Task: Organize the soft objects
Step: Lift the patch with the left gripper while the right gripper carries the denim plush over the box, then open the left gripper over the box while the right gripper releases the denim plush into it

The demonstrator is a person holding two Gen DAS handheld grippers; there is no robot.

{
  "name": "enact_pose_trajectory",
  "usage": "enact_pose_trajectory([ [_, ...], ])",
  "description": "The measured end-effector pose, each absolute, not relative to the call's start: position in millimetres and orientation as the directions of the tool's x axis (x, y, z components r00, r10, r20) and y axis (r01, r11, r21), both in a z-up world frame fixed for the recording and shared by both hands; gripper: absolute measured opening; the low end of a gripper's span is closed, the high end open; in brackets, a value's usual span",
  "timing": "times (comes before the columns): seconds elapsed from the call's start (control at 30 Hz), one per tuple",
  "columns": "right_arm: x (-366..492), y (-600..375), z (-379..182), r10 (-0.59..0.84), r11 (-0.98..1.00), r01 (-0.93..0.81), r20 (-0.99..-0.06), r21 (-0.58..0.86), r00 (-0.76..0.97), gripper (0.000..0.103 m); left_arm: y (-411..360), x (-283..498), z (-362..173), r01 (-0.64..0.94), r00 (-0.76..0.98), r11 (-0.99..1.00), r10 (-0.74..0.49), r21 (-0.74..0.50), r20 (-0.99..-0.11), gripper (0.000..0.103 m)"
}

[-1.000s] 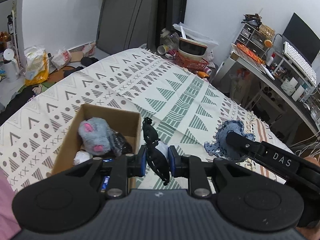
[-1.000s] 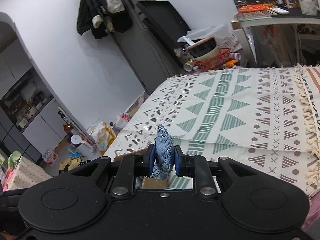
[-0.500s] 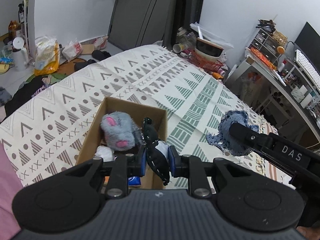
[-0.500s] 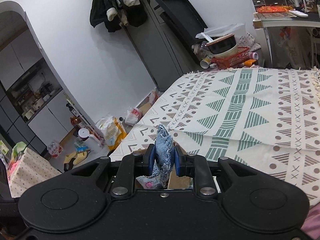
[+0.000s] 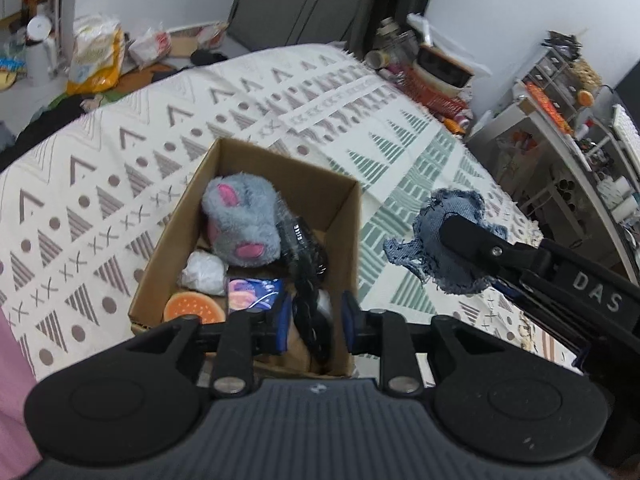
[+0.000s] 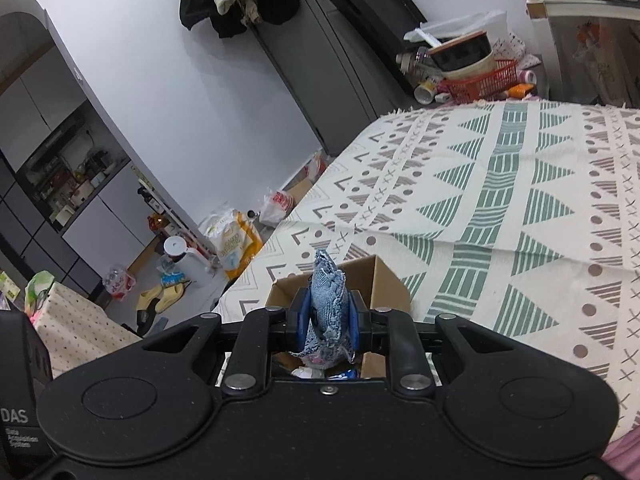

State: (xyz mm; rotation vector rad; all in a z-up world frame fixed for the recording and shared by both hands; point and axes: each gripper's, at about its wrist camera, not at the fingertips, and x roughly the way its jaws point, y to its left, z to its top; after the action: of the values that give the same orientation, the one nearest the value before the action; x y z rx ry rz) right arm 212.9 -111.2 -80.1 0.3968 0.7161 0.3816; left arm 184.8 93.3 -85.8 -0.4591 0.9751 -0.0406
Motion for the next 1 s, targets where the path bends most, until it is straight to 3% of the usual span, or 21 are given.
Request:
enact_pose_trajectory([
  [0.07,214,-107,-83,0.47,0.857,-0.201,-0.56,0.475,0.682,0.021,98,187,-91,-0.198,0.557,0.898,-0.226,-0.392,-0.799,0.027],
  [0.43,216,-89,-95,0.489,0.853,-0.213,-0.591,0.476,0.642,0.023,117,186,-87,-0.275,0.562,0.899,-0.137,-0.341,-0.816,0.065],
  [0.6,213,-91,-93,0.481,0.856,-0.199,-0.594,0.477,0.645,0.044,118,183,-82,-0.295,0.566,0.908,-0.084,-0.297,-0.82,0.075],
  [0.87,202,-109,-81,0.476,0.852,-0.184,-0.582,0.489,0.659,0.053,111,173,-69,-0.301,0.573,0.92,-0.038,-0.253,-0.819,0.085],
  [1.0,197,-120,-76,0.464,0.858,-0.169,-0.59,0.486,0.66,0.064,105,167,-61,-0.297,0.58,0.928,-0.011,-0.225,-0.814,0.086],
])
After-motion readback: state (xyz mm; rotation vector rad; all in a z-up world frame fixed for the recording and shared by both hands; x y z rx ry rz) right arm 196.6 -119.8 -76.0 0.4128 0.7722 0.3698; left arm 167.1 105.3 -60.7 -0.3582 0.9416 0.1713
